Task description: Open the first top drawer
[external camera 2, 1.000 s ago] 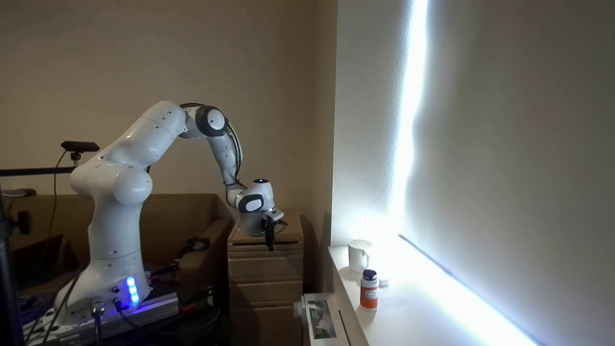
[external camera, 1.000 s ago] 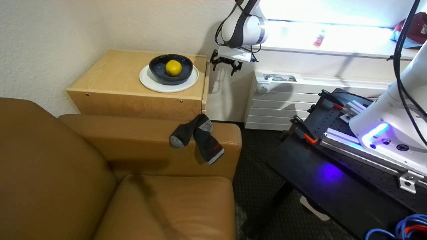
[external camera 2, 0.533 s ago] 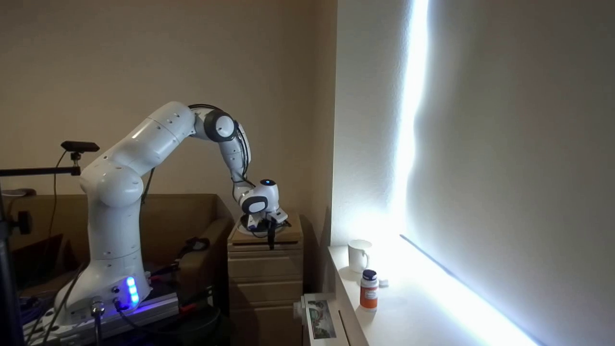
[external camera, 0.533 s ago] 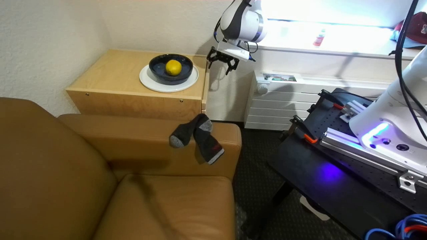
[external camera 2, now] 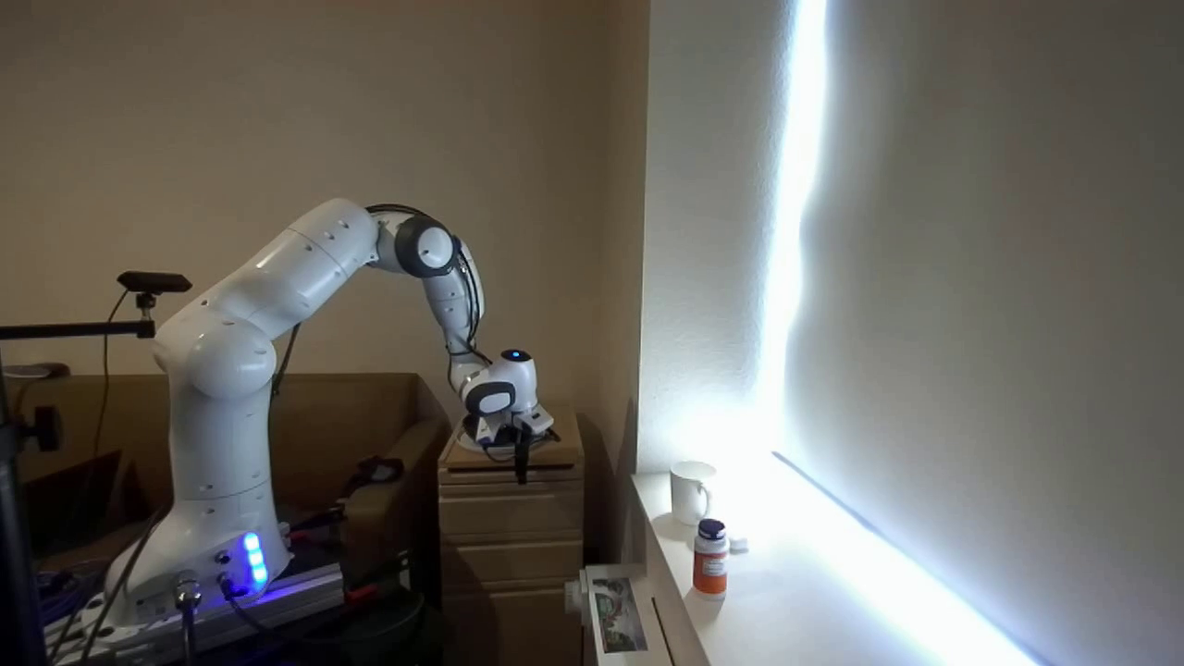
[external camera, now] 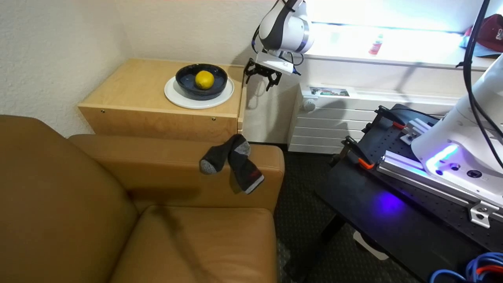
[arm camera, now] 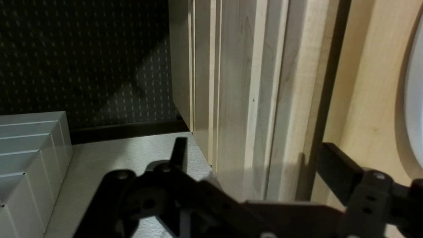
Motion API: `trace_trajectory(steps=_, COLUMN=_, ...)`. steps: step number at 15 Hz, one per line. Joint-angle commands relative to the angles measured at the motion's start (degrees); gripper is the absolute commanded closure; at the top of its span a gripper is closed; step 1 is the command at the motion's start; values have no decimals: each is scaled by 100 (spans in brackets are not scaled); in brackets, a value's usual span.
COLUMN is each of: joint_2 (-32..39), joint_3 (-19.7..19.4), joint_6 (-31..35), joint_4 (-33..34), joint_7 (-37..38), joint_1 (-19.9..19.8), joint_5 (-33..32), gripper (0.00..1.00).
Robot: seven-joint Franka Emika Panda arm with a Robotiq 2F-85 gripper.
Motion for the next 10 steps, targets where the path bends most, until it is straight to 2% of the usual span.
trace_trajectory(steps=1, joint_2=25, joint_3=-51, joint_6=-17, joint_4=27, joint_7=-67, joint_1=62, joint_5=143, gripper=0)
trace_trajectory(steps=5, joint_2=141, joint_3=-48, joint_6=-11, joint_4=124, joint_7=-58, joint_1=58, joint_5=183, gripper=0)
trace_trajectory(steps=8, joint_2=337, joint_3=231, joint_6=-95, joint_4=320, joint_7=-122, joint_1=-182, joint_5=305, gripper=0)
trace_trajectory(steps=10, joint_2=444, joint_3=242, joint_6=-118, joint_4=435, joint_7=-94, joint_1=-144, joint_5=334, gripper=0)
